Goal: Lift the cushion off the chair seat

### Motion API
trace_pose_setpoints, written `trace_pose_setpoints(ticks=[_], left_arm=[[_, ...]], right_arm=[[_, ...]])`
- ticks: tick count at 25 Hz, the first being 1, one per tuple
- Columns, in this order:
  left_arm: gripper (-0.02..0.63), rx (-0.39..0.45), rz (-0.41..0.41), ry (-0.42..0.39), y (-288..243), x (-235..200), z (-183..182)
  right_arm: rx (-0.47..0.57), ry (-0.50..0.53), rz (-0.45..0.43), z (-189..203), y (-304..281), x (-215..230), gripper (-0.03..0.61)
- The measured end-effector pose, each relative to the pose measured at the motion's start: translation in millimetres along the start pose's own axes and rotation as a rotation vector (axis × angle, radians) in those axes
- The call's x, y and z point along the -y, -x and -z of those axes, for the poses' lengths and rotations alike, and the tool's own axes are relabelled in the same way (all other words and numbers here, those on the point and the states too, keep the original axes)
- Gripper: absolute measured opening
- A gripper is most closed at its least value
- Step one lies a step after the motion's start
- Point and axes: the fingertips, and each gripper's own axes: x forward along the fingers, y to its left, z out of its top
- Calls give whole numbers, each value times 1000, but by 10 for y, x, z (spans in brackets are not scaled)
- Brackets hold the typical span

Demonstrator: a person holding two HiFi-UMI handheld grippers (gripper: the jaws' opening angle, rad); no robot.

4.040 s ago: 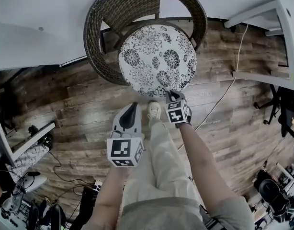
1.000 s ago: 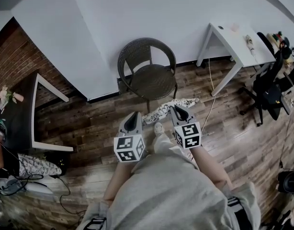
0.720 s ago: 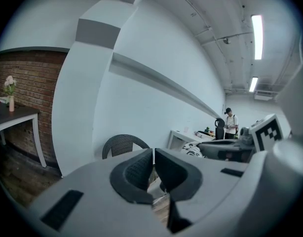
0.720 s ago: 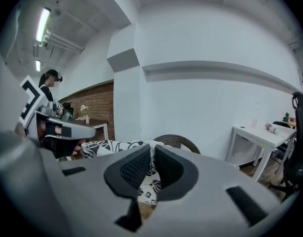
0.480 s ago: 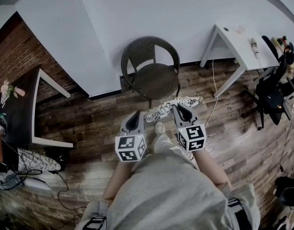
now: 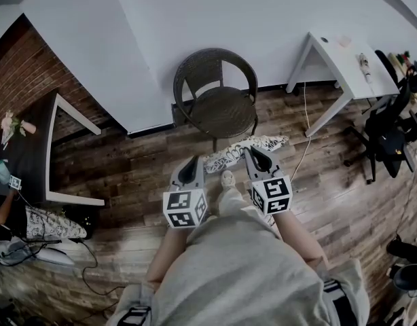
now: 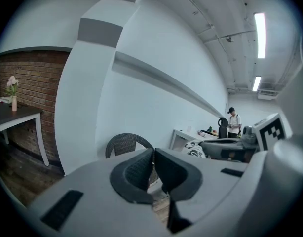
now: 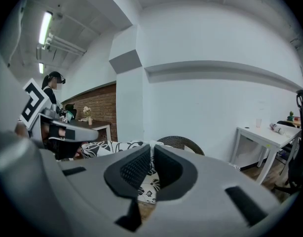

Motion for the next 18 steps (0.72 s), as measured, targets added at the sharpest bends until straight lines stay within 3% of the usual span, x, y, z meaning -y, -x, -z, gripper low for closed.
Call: trace_pose_setpoints(ticks=[18], left_arm=[[15,-4,-10,7,-75,-110,1]], right_arm=[[4,-11,-11,-17,-144,-28,21]])
